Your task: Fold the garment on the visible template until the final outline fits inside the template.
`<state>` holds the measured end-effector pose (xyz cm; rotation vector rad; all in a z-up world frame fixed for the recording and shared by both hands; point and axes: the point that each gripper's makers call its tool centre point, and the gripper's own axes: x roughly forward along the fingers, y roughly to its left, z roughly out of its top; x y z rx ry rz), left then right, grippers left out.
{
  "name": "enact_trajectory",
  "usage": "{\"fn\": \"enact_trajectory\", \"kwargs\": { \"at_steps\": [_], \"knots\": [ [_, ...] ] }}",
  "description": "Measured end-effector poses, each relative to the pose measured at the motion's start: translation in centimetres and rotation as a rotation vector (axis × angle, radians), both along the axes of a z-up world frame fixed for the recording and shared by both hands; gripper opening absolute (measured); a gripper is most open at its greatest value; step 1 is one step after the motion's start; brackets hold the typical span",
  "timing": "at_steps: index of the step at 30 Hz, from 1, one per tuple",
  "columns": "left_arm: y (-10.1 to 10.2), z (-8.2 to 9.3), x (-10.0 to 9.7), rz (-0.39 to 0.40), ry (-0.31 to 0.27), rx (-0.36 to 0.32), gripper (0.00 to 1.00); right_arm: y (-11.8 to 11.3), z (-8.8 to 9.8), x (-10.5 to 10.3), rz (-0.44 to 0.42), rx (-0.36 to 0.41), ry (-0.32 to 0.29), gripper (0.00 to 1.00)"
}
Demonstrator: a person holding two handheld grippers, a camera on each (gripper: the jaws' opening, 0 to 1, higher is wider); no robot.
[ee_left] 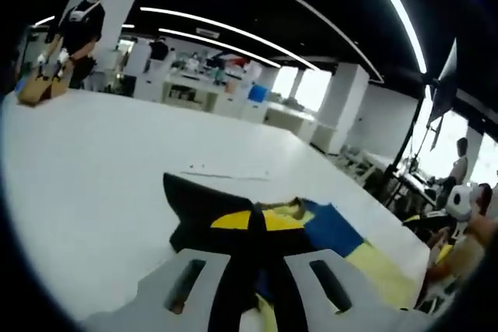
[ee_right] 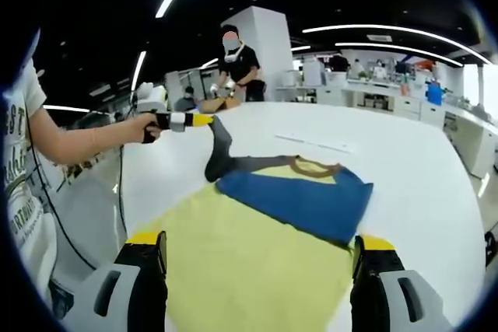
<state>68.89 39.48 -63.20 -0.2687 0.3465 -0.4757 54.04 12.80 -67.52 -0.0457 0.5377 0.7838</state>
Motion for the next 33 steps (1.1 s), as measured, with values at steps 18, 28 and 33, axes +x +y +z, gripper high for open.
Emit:
{"fn": "enact_trajectory", "kwargs": {
  "at_steps": [18, 28, 33],
  "knots": [
    [-9.5, 1.1, 2.2, -0.171, -0.022, 0.015, 0.01, -0.8, -0.4, -0.3, -0.02, -0.009, 0.008, 0.99],
    [-14.8, 0.1, 2.7, -0.226, -0.004, 0.026, 0.01, -1.7, -1.0, -0.7, -0.039, -0.02, 0.025, 0.99],
    [-17.1, -1.9, 2.3, -0.285, -0.003, 0.135, 0.01, -2.2, -1.2, -0.8, -0.052, -0.02, 0.03, 0.98]
  ]
}}
